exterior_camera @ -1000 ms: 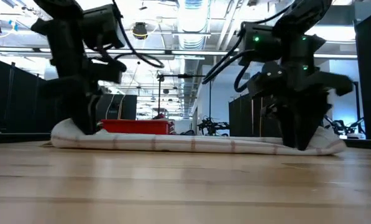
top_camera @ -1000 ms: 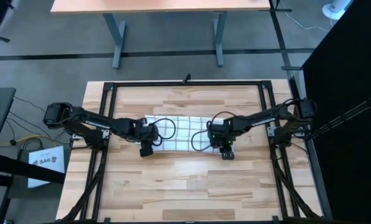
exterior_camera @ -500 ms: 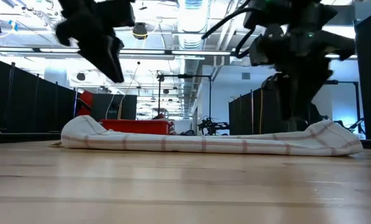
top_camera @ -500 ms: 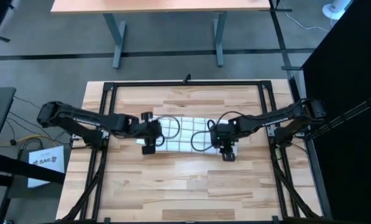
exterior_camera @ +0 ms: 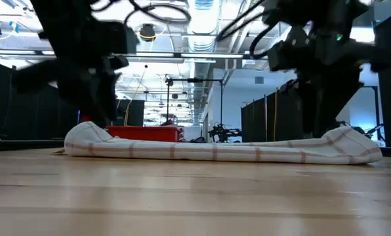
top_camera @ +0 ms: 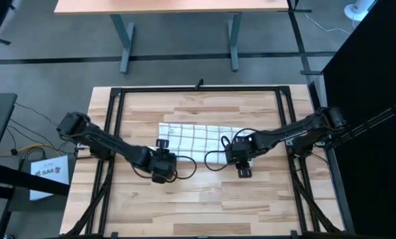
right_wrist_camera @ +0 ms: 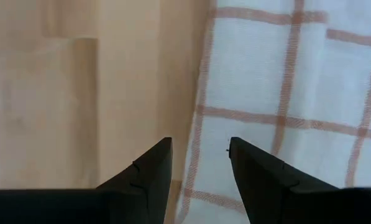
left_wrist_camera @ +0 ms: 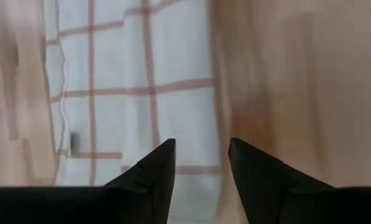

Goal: Roll towel
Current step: Roll the white squared towel

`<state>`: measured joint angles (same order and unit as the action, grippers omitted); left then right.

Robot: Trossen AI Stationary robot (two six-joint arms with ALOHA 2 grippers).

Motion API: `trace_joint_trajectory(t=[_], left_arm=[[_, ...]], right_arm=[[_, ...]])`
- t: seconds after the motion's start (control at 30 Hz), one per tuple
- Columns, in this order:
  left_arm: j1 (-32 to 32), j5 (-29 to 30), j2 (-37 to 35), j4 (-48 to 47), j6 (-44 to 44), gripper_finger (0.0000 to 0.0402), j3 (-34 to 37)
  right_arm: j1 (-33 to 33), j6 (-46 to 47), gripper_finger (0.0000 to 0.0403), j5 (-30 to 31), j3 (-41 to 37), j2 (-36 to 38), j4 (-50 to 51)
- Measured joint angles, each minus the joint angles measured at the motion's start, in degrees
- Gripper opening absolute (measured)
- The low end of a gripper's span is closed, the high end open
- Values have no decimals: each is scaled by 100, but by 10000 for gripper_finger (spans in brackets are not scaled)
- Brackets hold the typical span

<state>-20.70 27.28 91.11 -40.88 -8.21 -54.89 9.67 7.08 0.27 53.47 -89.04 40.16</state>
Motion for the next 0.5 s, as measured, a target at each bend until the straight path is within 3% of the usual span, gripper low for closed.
trace_joint_trajectory(t=[0.17, 0.5], left_arm=[[16, 38, 470, 68, -4, 137, 0], [118, -81, 557, 505, -177, 137, 0]], right_arm=[[-46, 17, 150, 18, 0, -385, 4], [-90, 217, 150, 29, 18, -902, -55]])
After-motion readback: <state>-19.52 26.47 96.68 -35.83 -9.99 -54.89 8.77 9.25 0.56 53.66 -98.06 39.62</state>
